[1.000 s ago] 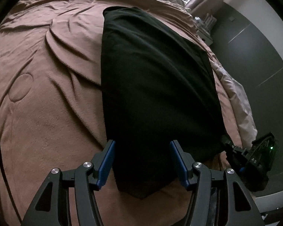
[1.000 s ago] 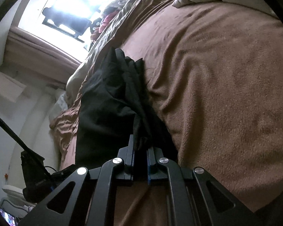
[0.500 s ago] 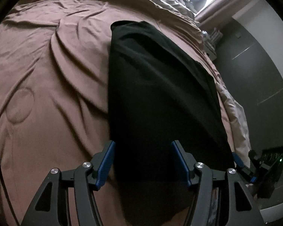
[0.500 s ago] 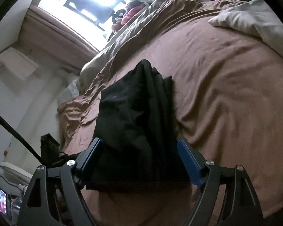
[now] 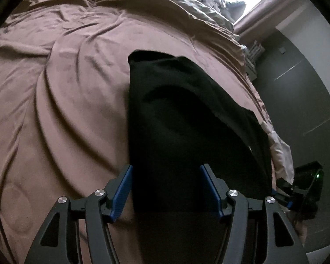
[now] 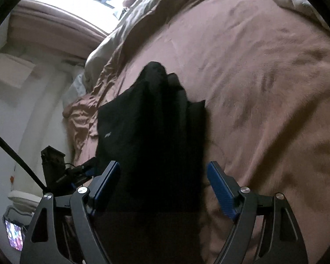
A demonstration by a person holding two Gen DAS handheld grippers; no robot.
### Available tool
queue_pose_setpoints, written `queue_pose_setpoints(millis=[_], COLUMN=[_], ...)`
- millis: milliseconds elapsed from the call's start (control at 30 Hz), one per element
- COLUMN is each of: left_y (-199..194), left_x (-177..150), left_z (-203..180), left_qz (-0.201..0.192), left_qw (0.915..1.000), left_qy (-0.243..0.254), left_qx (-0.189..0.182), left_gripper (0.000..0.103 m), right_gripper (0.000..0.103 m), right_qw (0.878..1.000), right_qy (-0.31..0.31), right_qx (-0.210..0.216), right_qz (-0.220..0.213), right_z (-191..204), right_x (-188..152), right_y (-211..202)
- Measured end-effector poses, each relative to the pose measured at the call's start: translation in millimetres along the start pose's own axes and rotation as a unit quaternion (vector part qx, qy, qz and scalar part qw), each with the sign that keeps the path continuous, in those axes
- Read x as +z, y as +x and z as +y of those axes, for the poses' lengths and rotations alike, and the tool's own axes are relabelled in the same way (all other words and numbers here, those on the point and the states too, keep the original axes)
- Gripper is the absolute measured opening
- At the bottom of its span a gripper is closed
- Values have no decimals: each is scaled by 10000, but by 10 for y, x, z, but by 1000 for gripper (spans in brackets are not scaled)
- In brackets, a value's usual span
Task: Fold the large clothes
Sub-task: 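Open both tools and press the folded shirt bundle flat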
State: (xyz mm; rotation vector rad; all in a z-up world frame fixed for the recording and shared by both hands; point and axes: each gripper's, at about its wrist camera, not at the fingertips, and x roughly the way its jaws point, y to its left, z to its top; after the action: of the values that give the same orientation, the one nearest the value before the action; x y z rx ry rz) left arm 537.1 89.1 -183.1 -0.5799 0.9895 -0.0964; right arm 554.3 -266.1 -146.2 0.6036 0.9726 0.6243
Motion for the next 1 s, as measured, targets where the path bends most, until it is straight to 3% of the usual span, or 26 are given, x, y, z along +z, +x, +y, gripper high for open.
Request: queue_pose_setpoints(millis=[167,367,567,1000], left_y=[61,83,110,163], left_x=[131,137,107,172], left_z=[-29,-342,-539,-558], left_qz=[37,68,65,115], left_qw=[9999,9947,9879,9878], left_qy=[106,867,1331,1348], left_qx=[71,554,797,776], left_gripper=[63,63,63,63], right_gripper=[80,80,80,80], right_qw=[9996,9990,9989,9980], right_qy=[63,178,287,368], right_qx=[205,310,279,461], right_qz=[200,276,255,239], right_z=[-27,-133,-215,-245], right_x=[82,179,205,372], right_y=[162,208,140,418])
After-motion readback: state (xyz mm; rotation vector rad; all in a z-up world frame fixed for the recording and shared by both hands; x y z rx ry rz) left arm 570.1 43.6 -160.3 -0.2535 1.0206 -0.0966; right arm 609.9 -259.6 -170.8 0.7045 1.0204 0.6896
